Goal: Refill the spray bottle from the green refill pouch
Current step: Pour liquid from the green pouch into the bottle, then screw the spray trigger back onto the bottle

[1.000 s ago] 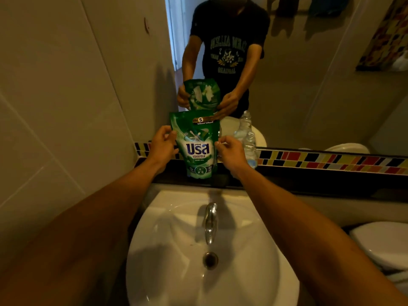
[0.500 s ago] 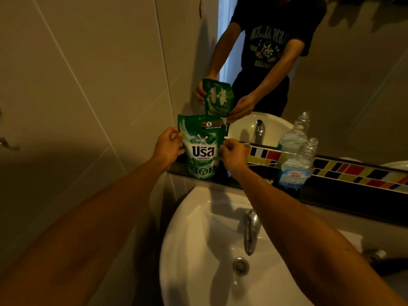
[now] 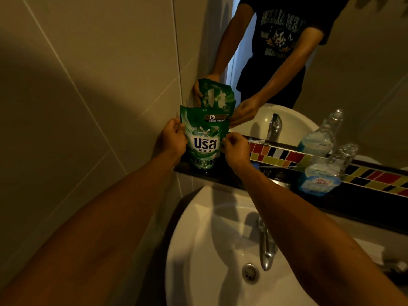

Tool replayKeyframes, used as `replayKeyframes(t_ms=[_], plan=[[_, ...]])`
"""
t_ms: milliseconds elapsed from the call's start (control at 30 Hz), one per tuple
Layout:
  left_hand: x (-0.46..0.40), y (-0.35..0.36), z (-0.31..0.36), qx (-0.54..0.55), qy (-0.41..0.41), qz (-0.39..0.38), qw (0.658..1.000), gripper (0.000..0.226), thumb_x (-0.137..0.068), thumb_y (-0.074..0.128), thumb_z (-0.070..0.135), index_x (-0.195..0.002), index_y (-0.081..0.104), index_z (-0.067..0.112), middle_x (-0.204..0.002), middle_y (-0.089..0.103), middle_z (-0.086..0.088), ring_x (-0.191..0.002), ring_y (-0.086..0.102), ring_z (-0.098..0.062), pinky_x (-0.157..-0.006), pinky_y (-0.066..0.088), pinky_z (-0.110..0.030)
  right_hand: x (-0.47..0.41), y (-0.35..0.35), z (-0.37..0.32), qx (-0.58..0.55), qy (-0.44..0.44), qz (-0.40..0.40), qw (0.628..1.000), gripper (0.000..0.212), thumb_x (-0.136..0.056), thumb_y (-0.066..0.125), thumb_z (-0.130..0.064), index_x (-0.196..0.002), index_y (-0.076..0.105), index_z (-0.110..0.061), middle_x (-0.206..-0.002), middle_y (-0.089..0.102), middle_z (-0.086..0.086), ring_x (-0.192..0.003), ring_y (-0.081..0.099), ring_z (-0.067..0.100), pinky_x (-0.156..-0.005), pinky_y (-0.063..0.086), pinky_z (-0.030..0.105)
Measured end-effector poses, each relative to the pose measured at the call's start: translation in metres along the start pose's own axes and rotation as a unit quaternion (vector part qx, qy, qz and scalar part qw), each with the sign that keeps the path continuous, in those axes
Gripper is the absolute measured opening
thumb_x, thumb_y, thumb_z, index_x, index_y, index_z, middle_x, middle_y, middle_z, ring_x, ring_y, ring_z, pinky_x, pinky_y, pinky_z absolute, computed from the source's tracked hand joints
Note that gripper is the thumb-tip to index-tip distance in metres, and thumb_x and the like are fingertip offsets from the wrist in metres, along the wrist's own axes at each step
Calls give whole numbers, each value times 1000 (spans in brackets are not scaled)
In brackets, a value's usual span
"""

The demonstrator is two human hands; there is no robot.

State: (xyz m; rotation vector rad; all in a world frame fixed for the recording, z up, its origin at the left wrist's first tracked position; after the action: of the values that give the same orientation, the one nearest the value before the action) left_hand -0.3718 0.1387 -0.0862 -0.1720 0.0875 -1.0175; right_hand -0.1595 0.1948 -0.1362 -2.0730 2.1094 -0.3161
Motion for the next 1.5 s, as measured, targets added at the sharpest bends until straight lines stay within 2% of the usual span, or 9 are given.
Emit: replayKeyframes(t_ms=[267, 433, 500, 633, 800, 1067, 1300, 1400, 1500], plan=[[-5, 10, -4, -1, 9, 37, 999, 13, -101, 48, 22, -92, 56, 27, -103, 70, -10, -97, 70, -31, -82, 59, -54, -9, -3, -2, -2, -14, -3, 1000, 11, -103, 57, -12, -99, 66, -14, -99, 74, 7, -96, 72, 25, -89, 61, 48], [7, 10, 7, -65, 31, 64, 995, 23, -103, 47, 15, -120, 58, 5, -109, 70, -9, -95, 68, -26, -58, 48, -7, 1, -10, -6, -10, -23, -22, 999, 18, -103, 56, -9, -118, 65, -9, -107, 71, 2, -102, 68, 19, -95, 58, 40], [14, 12, 8, -52, 17, 91, 994, 32, -100, 54, 9, -131, 52, 0, -118, 66, -13, -104, 65, -26, -61, 42, -2, 8, -17, -5, -18, -22, -21, 999, 25, -103, 57, -9, -127, 63, -9, -112, 69, -1, -105, 66, 16, -93, 56, 33], [44, 18, 3, -52, -57, 121, 990, 51, -93, 67, 14, -139, 45, 8, -134, 58, -14, -117, 61, -29, -80, 42, -22, 29, -40, 4, -13, -10, 8, 1000, 33, -102, 60, -11, -136, 59, -8, -120, 66, 1, -108, 59, 12, -92, 49, 27], [81, 52, -12, -85, -80, 35, 993, 25, -91, 67, 16, -115, 62, 17, -122, 66, -13, -111, 63, -34, -94, 55, -42, 62, -86, 20, -44, 2, 47, 998, 20, -101, 64, -15, -120, 63, -12, -102, 67, -2, -100, 68, 20, -86, 60, 38], [138, 135, -29, -124, -44, -113, 985, 52, -89, 72, 15, -138, 55, 8, -142, 56, -16, -128, 56, -31, -107, 45, -41, 115, -191, 51, -77, 18, 185, 980, 18, -97, 69, -19, -113, 62, -16, -93, 65, -1, -86, 64, 11, -91, 58, 39], [144, 171, -35, -199, -35, -93, 975, 49, -95, 66, 27, -136, 55, 3, -138, 57, -18, -125, 54, -37, -98, 45, -42, 111, -274, 71, -60, 43, 302, 950, 74, -85, 84, -30, -144, 39, -23, -152, 38, 6, -135, 50, 28, -95, 60, 48], [136, 182, -41, -225, -61, -78, 969, 49, -94, 67, 31, -133, 56, 4, -136, 58, -17, -122, 56, -37, -91, 46, -42, 89, -289, 77, 4, 53, 252, 966, 93, -85, 83, -34, -159, 26, -28, -165, 25, 4, -149, 35, 32, -105, 51, 59], [123, 192, -49, -241, -77, -66, 965, 44, -93, 67, 34, -126, 60, 6, -129, 61, -16, -115, 60, -36, -81, 46, -40, 68, -296, 82, -47, 33, 164, 985, 89, -88, 80, -23, -160, 29, -32, -164, 35, 4, -144, 46, 32, -99, 57, 55]])
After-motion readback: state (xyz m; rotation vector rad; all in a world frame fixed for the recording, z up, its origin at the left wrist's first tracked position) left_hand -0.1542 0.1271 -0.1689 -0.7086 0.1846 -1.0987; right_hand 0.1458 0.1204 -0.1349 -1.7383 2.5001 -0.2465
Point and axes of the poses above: each hand's wrist, its own x-axis away from the middle knuckle, its own y-axis out of the palm, z = x × y, the point moved 7 cm from there along -x, towards the middle knuckle
